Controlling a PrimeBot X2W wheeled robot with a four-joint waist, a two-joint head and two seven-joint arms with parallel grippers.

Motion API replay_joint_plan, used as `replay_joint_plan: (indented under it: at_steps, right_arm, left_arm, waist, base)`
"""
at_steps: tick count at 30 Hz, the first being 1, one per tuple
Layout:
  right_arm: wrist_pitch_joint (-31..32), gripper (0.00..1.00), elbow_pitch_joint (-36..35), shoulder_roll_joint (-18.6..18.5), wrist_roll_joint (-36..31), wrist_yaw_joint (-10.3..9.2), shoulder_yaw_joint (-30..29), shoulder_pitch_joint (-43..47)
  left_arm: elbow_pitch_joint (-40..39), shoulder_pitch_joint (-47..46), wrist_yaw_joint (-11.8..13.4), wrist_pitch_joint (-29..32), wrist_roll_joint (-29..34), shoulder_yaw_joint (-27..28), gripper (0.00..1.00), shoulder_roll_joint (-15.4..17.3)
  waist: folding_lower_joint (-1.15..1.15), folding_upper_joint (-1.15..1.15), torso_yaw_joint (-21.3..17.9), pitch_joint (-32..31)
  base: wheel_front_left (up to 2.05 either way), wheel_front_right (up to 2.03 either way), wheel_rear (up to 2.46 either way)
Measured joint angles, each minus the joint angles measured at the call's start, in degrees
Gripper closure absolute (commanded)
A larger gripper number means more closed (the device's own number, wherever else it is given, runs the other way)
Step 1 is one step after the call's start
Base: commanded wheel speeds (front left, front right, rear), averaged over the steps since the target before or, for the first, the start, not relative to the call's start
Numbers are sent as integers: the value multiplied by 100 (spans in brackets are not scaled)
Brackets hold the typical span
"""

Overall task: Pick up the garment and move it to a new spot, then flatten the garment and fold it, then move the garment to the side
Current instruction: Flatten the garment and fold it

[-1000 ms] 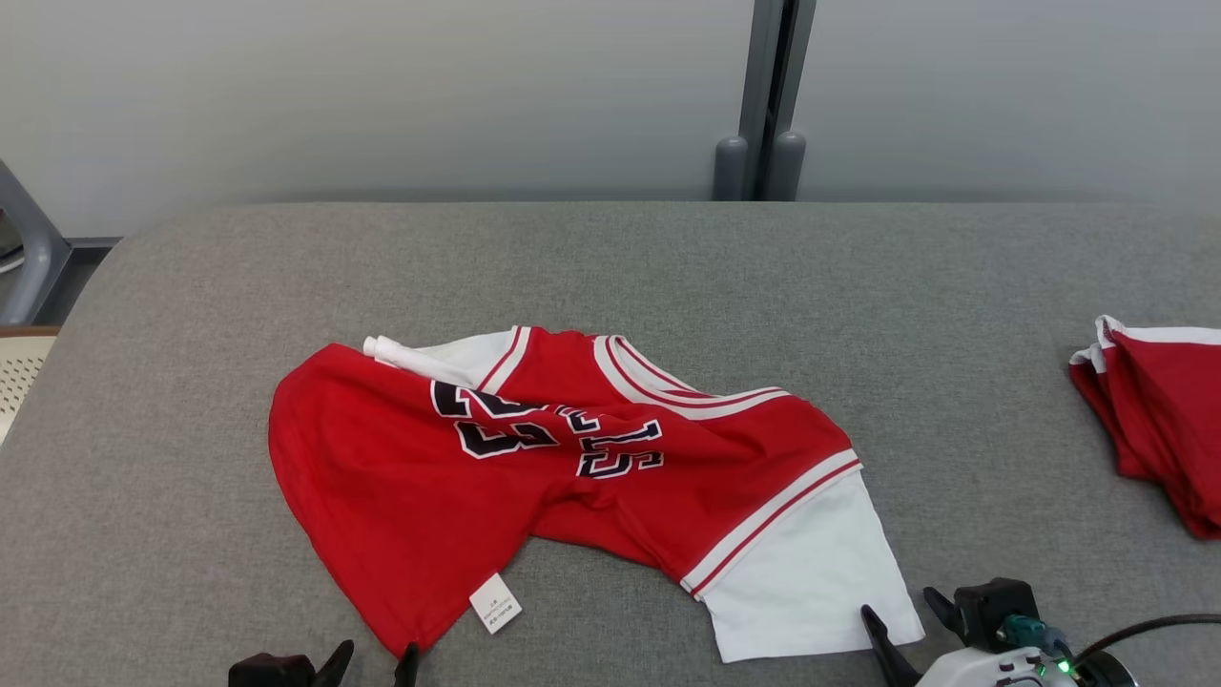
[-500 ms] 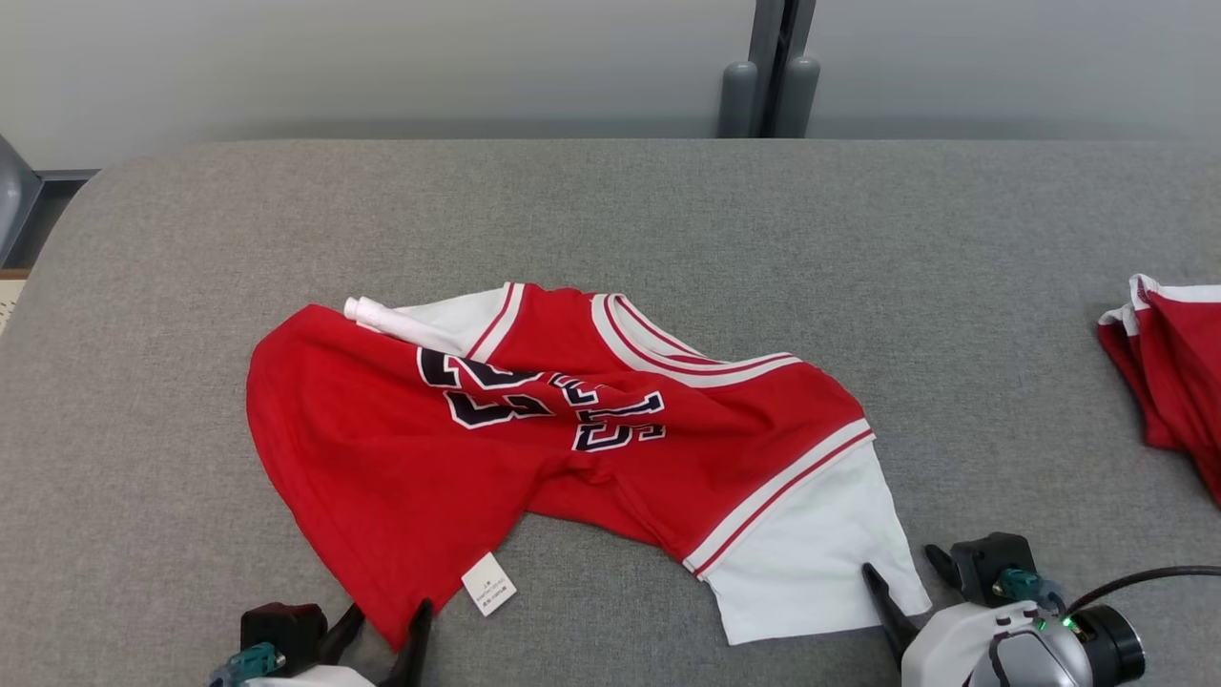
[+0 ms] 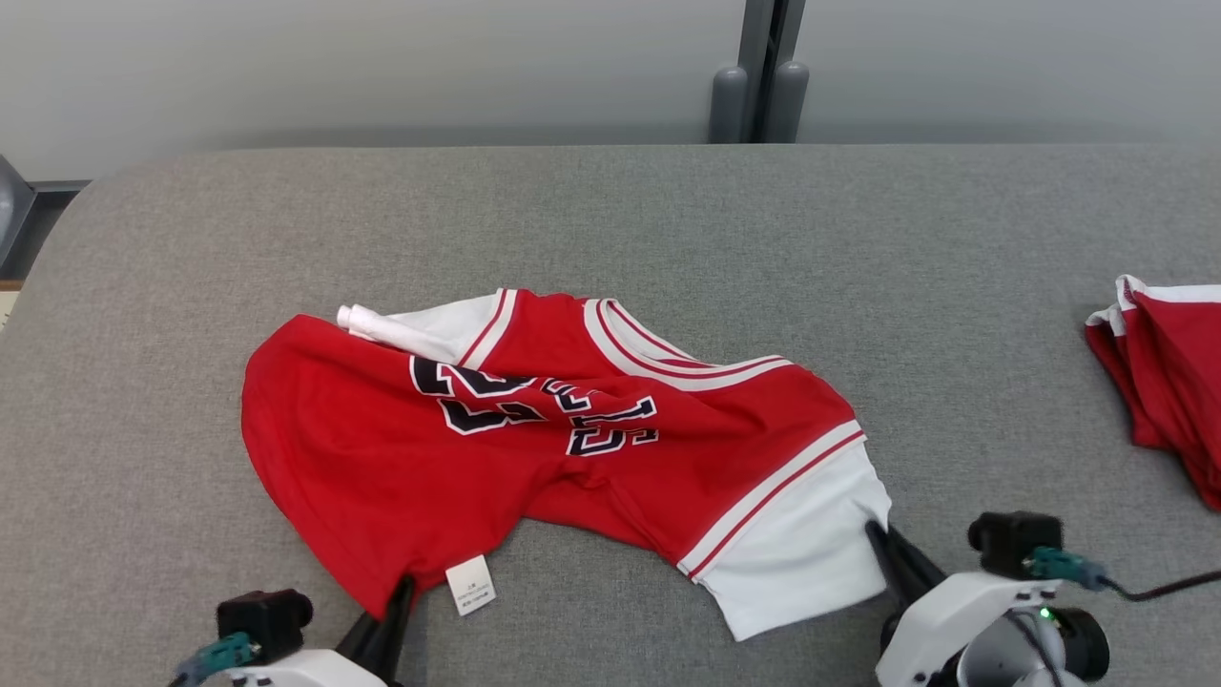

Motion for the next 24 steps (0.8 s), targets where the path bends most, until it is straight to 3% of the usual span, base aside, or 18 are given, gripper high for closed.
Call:
replay_joint_plan:
  at_steps: [1, 3, 8, 12, 15, 18, 20, 24]
  right_arm:
    - [-92, 100, -379, 13, 547, 0, -94, 19]
    - [-118, 100, -645, 10, 847, 0, -157, 23]
    - [23, 100, -2485, 11, 2045, 0, -684, 154]
    - [504, 100, -4029, 5, 2512, -1, -1223, 37]
    - [935, 100, -4841, 5, 2789, -1, -1560, -401]
    - [1359, 100, -5205, 3, 3020, -1, -1851, -1124]
    - [1707, 100, -5257, 5, 2798, 0, -2019, -1758]
    - [2208, 100, -4721, 2, 2409, 0, -2241, -3232]
  left_arm:
    - [-441, 120, 0, 52, -338, 102, 100, 47]
    - [-722, 184, -1, 69, -520, 169, 100, 105]
    - [-2707, 554, -1, 438, -1296, 614, 100, 547]
    - [-4362, 518, 51, 907, -1683, 958, 100, 892]
    - [-5177, 51, 89, 1278, -2036, 1152, 100, 1139]
    - [-5535, -709, 132, 1629, -2435, 1368, 100, 1416]
    - [-5511, -1359, 189, 1830, -2682, 1491, 100, 1606]
    - [-4878, -2817, 278, 2207, -2856, 1517, 100, 1987]
  waist:
    - [0, 0, -24, -54]
    - [0, 0, -39, -75]
    - [0, 0, -117, -145]
    - [0, 0, -172, -94]
    - [0, 0, -204, -13]
    - [0, 0, -243, 111]
    - [0, 0, -270, 226]
    - [0, 0, -313, 549]
  base:
    - [0, 0, 0]
    - [0, 0, 0]
    - [0, 0, 0]
    - [0, 0, 0]
    - [0, 0, 0]
    - [0, 0, 0]
    - [0, 0, 0]
    - [0, 0, 0]
